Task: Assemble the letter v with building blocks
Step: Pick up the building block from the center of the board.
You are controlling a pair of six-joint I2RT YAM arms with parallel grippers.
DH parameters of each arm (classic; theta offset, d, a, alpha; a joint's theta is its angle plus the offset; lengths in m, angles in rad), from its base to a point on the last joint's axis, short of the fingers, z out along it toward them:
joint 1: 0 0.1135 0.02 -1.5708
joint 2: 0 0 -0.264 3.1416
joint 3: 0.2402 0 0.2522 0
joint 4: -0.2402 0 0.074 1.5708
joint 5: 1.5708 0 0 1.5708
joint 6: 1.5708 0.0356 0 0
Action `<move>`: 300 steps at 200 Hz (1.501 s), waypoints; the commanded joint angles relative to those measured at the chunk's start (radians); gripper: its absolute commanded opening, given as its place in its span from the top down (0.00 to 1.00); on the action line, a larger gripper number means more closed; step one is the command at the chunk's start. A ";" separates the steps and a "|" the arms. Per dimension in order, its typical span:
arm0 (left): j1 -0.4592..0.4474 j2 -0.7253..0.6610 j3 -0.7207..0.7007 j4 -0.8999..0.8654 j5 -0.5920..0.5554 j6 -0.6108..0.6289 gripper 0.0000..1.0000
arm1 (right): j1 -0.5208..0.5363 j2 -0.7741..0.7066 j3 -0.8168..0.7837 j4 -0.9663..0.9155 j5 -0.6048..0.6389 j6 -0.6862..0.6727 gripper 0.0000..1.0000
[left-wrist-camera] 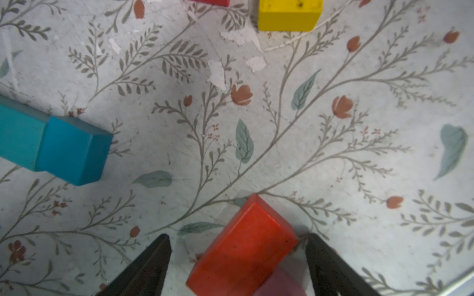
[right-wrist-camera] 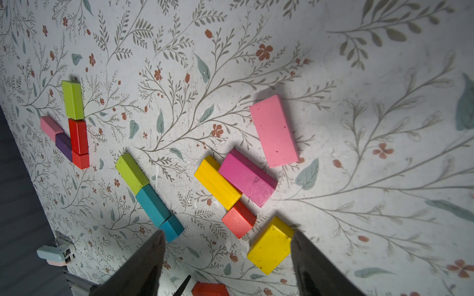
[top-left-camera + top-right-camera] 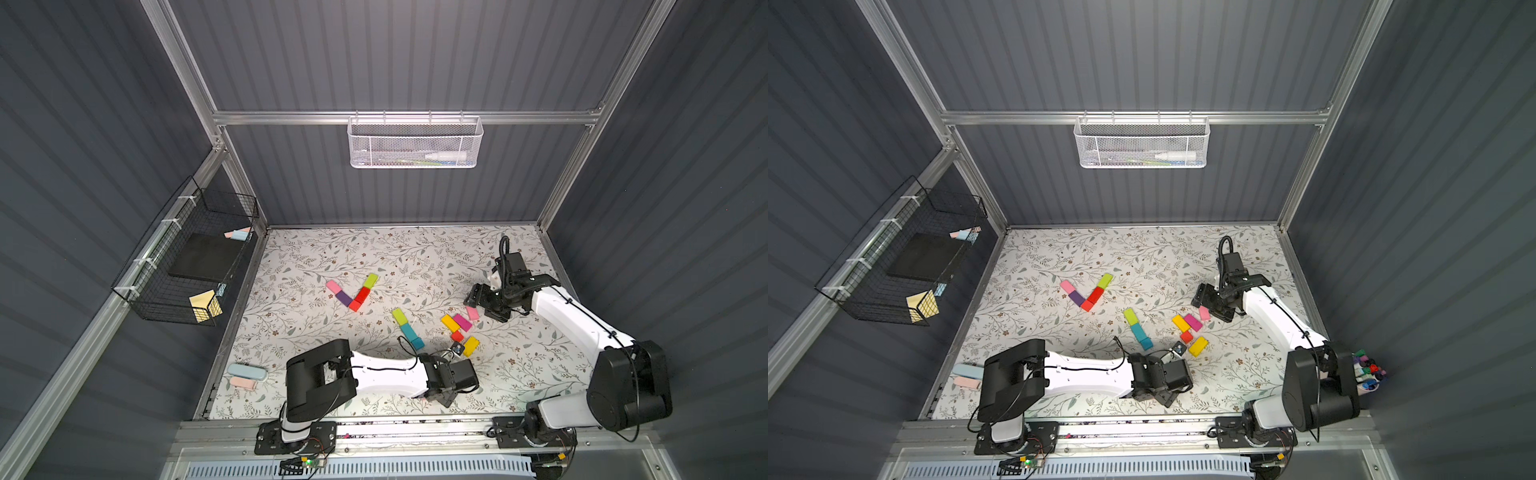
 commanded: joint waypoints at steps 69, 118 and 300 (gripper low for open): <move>0.019 -0.085 -0.070 0.052 0.118 0.051 0.38 | -0.005 0.025 0.004 0.009 -0.018 0.002 0.23; 0.028 -0.086 -0.093 0.045 0.102 0.024 0.31 | -0.005 0.031 0.002 0.012 -0.022 0.003 0.23; 0.219 -0.083 0.108 0.118 0.069 0.235 0.98 | -0.005 0.055 0.016 0.012 -0.023 -0.007 0.23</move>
